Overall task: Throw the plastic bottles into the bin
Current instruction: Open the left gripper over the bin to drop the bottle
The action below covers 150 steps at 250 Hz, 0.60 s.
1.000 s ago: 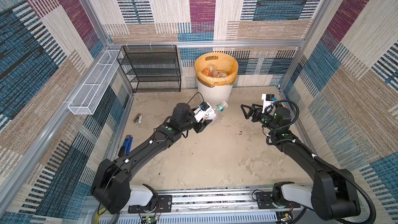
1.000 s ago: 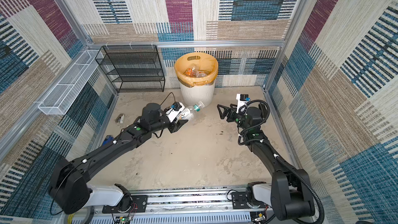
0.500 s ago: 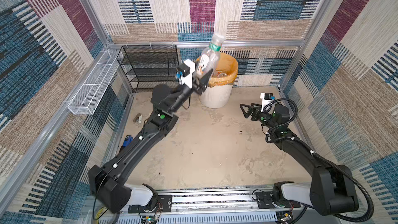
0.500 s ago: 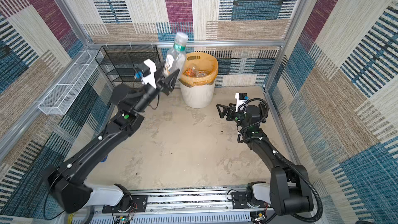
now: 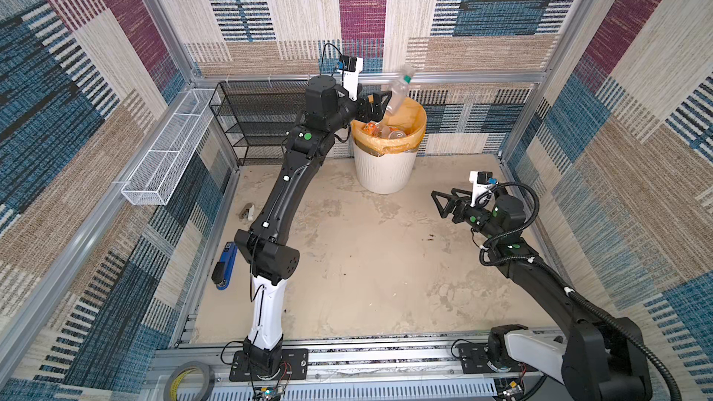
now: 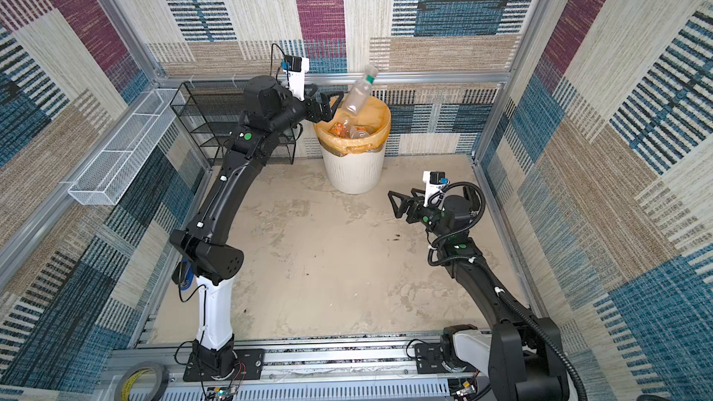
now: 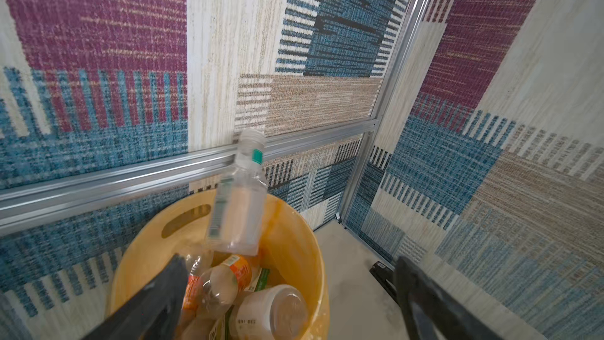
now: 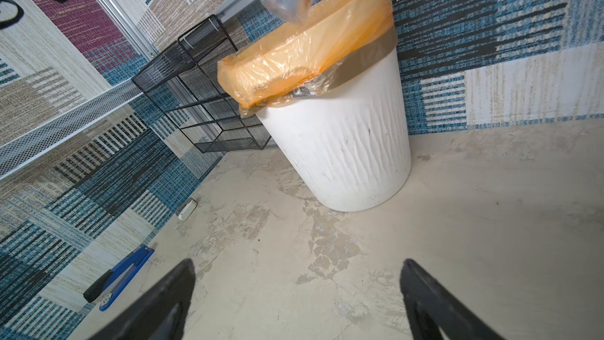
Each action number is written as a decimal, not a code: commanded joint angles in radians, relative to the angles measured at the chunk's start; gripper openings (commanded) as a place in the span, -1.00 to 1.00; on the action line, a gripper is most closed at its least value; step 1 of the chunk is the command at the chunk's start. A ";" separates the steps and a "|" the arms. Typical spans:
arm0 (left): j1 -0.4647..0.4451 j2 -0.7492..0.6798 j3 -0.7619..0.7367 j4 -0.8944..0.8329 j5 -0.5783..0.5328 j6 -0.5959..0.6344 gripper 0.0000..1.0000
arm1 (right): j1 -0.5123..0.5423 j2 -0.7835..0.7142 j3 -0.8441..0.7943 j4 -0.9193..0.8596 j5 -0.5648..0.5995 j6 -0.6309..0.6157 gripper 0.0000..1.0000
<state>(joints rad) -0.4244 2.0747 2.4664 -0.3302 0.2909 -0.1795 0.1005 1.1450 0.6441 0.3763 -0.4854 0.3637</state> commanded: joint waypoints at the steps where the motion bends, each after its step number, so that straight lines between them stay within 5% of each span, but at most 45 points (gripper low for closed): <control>1: 0.008 -0.091 -0.132 0.046 0.010 0.035 0.97 | 0.001 0.010 0.008 0.015 0.007 0.002 0.97; 90: 0.087 -0.585 -1.002 0.436 -0.111 0.092 0.99 | 0.001 0.051 0.027 0.000 0.042 -0.012 0.99; 150: 0.212 -0.804 -1.514 0.524 -0.340 0.042 1.00 | -0.001 0.090 0.069 -0.030 0.120 -0.032 0.97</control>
<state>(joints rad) -0.2657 1.3437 1.1313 0.1028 0.1112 -0.1028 0.1005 1.2137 0.6937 0.3611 -0.4328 0.3531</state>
